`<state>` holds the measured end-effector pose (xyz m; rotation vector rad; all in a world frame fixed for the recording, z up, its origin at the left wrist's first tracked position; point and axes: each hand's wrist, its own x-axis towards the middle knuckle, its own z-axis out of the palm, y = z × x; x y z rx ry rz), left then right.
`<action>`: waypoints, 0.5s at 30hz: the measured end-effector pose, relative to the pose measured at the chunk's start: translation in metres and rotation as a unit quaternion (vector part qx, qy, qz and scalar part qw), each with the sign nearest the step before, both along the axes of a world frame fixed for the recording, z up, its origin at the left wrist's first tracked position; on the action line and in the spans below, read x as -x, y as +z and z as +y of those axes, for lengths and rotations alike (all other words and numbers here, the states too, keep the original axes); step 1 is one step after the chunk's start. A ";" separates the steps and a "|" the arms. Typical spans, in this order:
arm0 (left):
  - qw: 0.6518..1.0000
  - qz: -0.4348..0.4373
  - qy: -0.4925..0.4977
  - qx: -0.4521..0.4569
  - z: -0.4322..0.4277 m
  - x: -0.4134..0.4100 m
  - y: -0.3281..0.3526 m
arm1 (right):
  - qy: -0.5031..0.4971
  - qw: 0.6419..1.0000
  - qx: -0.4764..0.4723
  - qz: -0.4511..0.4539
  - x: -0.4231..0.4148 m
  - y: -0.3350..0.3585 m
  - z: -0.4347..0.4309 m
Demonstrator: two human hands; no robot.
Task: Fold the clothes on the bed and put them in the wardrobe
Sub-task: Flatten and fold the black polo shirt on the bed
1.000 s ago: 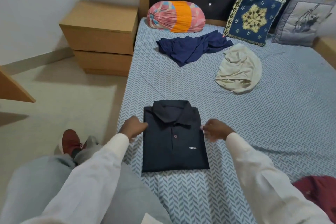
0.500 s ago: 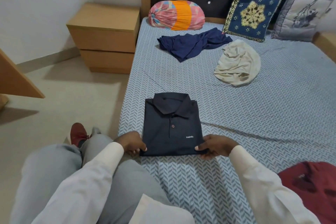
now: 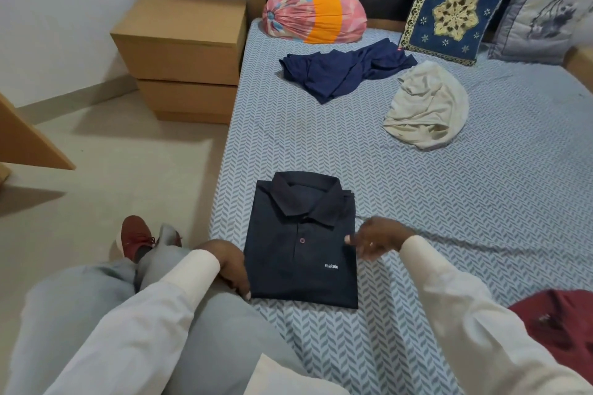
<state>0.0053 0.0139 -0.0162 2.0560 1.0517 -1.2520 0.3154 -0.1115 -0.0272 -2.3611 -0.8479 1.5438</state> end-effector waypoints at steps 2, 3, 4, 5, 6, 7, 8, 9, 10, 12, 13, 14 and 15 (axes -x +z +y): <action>0.997 -0.023 0.071 0.003 0.022 -0.004 0.001 | -0.101 0.987 -0.109 -0.055 -0.010 -0.006 0.018; 0.991 -0.070 0.114 -0.027 0.037 -0.006 0.001 | -0.147 0.975 -0.152 -0.068 -0.013 -0.012 0.028; 0.975 -0.133 0.164 -0.074 0.050 -0.009 -0.002 | -0.182 0.964 -0.180 -0.071 -0.014 -0.015 0.034; 0.946 -0.204 0.220 -0.121 0.062 -0.014 -0.008 | -0.206 0.956 -0.196 -0.069 -0.014 -0.020 0.039; 0.909 -0.274 0.277 -0.146 0.072 -0.020 -0.012 | -0.219 0.952 -0.203 -0.070 -0.014 -0.025 0.044; 0.871 -0.336 0.322 -0.156 0.078 -0.028 -0.015 | -0.231 0.948 -0.206 -0.075 -0.013 -0.028 0.046; 0.841 -0.377 0.353 -0.159 0.083 -0.035 -0.018 | -0.239 0.946 -0.206 -0.079 -0.011 -0.031 0.048; 0.821 -0.402 0.372 -0.162 0.087 -0.043 -0.021 | -0.251 0.941 -0.210 -0.087 -0.010 -0.033 0.050; 0.809 -0.409 0.388 -0.163 0.090 -0.050 -0.024 | -0.269 0.936 -0.210 -0.092 -0.009 -0.034 0.051; 0.798 -0.403 0.416 -0.164 0.090 -0.060 -0.028 | -0.302 0.926 -0.210 -0.079 -0.010 -0.040 0.052; 0.797 -0.395 0.424 -0.171 0.089 -0.064 -0.030 | -0.315 0.924 -0.208 -0.064 -0.011 -0.043 0.052; 0.797 -0.384 0.430 -0.180 0.090 -0.067 -0.032 | -0.326 0.922 -0.205 -0.048 -0.012 -0.045 0.052; 0.796 -0.375 0.434 -0.190 0.090 -0.069 -0.035 | -0.331 0.920 -0.205 -0.038 -0.012 -0.045 0.053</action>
